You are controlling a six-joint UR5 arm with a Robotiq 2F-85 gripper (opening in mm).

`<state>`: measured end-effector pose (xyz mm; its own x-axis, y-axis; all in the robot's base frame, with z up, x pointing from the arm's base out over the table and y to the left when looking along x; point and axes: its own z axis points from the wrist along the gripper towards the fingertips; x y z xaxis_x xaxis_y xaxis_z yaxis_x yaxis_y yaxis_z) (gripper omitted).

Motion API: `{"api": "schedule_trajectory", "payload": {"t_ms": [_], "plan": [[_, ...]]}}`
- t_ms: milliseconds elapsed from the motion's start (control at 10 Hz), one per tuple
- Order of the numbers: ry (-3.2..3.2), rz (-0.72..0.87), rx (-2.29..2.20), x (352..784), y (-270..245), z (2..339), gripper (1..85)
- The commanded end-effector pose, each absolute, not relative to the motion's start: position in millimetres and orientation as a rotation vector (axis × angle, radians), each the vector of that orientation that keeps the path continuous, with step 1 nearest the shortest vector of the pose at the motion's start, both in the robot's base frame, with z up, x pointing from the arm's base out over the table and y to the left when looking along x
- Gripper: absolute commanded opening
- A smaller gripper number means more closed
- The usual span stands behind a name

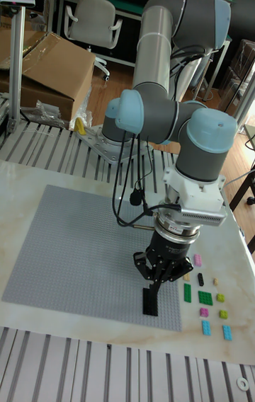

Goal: Stack small Lego blocks randomly, one at a time

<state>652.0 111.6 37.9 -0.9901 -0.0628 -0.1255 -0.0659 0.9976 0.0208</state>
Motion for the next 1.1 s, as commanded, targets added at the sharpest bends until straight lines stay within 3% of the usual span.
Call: {"api": "schedule_trajectory", "payload": {"t_ms": [0,200,1000], "plan": [[2.99,0.036,0.038,658,108,41,1.3],[2.982,-0.051,0.02,660,81,38,1.3],[3.085,0.009,0.098,644,58,46,1.3]]}}
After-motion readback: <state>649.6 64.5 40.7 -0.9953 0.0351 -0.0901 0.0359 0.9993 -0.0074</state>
